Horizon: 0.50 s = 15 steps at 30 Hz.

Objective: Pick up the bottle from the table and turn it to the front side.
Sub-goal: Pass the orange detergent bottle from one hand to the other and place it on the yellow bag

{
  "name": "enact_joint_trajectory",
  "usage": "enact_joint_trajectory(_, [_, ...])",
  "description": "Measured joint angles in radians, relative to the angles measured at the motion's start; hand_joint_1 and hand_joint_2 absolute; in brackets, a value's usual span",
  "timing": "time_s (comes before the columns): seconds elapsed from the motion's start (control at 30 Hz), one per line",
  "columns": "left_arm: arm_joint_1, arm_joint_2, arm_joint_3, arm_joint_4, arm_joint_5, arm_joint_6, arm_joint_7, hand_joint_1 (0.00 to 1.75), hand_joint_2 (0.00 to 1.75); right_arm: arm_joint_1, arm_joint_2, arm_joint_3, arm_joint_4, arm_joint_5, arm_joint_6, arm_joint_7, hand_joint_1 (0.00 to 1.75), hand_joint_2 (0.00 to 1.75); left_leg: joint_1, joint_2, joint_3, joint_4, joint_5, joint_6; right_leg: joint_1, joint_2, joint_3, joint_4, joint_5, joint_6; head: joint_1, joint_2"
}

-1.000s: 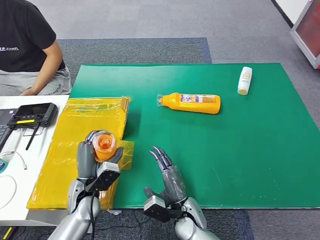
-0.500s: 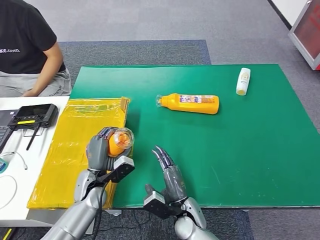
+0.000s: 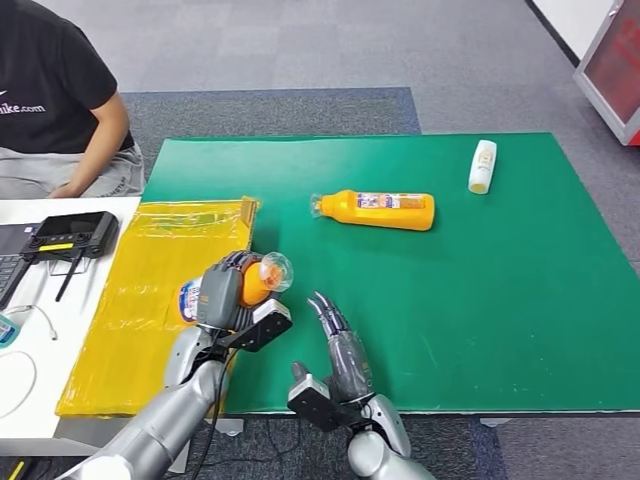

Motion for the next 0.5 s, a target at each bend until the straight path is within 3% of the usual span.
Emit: enact_joint_trajectory(0.5, [-0.064,-0.012,0.003,0.095,0.004,-0.04,0.061,1.75,1.75,-0.018,0.019,-0.011,0.029,-0.006,0.005,0.001,0.0,0.0,0.0,0.0,0.021,-0.007,-0.003,-0.003,0.0,0.0,0.017,0.0,-0.005,-0.005,0.0,0.0])
